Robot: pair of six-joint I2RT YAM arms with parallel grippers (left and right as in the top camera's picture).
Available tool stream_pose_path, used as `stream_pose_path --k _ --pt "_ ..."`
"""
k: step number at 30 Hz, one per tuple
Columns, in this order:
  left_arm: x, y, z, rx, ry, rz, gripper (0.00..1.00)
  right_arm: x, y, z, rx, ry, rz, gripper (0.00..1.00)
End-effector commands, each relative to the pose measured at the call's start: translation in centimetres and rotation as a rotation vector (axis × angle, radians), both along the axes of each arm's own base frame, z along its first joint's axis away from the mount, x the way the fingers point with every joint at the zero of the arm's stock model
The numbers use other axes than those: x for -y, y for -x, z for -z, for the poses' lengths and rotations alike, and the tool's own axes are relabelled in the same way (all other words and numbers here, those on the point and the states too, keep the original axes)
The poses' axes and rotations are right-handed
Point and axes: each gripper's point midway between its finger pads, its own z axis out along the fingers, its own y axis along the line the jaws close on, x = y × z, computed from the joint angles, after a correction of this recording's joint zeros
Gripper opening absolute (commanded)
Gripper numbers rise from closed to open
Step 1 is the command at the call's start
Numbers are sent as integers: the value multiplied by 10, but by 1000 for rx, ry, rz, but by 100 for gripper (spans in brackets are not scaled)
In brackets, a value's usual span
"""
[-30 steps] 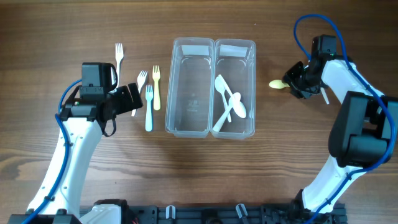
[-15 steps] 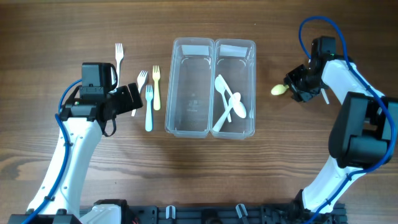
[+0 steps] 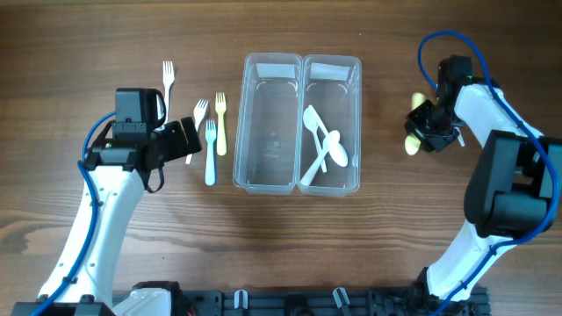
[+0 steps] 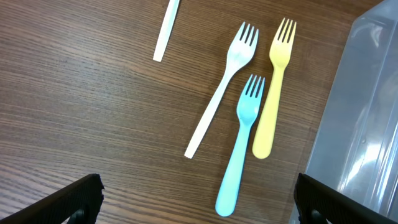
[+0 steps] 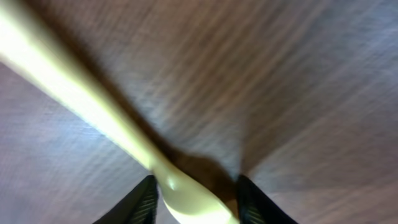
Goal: Pack container
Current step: 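Grasp the yellow spoon by its handle with the right gripper, then carry the yellow spoon into the right compartment and release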
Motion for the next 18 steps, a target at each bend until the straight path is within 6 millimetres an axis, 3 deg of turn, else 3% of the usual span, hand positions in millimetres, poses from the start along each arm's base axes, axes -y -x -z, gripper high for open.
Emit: stream_pose_path --k 1,5,18 --pt "-4 -3 -4 10 -20 7 100 18 12 3 -45 119 -110 30" --pt "-4 -3 -4 10 -20 7 100 14 8 3 -35 120 -234 18" --pt "-5 -3 -4 11 -20 7 100 -7 -2 -4 13 100 -418 4"
